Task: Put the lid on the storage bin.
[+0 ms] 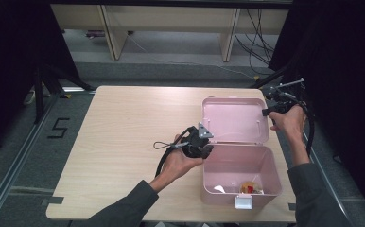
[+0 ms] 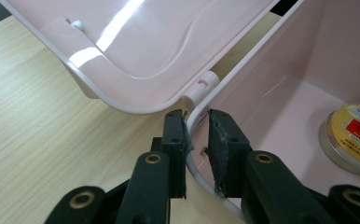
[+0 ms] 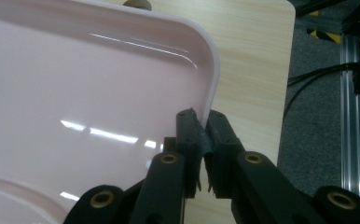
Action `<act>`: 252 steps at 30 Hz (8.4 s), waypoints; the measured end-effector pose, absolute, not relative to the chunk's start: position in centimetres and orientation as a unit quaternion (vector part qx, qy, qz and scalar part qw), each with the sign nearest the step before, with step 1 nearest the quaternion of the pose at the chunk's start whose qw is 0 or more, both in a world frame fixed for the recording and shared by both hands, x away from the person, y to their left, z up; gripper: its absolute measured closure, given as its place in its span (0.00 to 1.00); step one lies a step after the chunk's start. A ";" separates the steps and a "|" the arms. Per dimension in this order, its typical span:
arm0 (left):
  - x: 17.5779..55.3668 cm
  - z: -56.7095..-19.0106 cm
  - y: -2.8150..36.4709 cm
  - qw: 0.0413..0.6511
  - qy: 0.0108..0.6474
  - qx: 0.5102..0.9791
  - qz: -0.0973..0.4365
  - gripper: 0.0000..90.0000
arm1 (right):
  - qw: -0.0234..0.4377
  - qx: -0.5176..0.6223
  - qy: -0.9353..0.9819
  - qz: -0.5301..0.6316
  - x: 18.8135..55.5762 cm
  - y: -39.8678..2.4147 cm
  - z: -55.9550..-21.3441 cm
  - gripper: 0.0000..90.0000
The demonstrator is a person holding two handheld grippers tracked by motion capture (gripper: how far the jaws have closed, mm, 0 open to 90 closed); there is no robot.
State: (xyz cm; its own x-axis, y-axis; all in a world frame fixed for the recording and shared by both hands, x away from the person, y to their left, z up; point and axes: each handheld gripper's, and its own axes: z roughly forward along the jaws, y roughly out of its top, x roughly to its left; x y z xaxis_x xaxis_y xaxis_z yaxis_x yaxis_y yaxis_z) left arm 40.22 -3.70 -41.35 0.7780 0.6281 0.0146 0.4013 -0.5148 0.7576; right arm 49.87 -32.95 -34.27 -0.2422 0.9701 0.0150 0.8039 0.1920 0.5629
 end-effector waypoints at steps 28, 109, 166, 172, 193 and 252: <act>40.1 -41.4 -3.8 0.392 0.305 0.855 0.147 0.85 | 0.210 0.552 0.748 0.304 45.5 -33.9 -31.0 0.95; 34.2 -40.0 3.5 0.482 0.300 0.815 0.118 0.52 | 0.315 0.458 0.721 0.413 29.9 -35.0 -32.2 0.97; 26.2 -46.6 13.8 0.427 0.326 0.837 0.105 0.27 | 0.236 0.479 0.733 0.421 25.2 -36.5 -39.5 0.75; 26.3 -46.9 13.9 0.421 0.324 0.841 0.105 0.28 | 0.225 0.493 0.728 0.421 24.9 -36.7 -39.7 0.73; 26.0 -47.0 14.3 0.415 0.324 0.843 0.107 0.28 | 0.255 0.531 0.705 0.395 25.1 -39.0 -41.8 0.51; 24.2 -48.4 15.7 0.398 0.304 0.852 0.155 0.18 | 0.224 0.551 0.731 0.334 21.4 -38.2 -49.0 0.24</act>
State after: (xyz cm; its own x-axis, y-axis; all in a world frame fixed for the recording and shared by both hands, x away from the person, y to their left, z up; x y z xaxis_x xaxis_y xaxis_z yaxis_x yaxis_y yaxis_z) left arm 24.21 15.67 -48.43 0.7677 0.6405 0.0225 0.3939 -0.4992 0.7718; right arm 21.41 -38.23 -49.05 -0.2923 0.9555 0.0398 0.6557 0.1700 0.7356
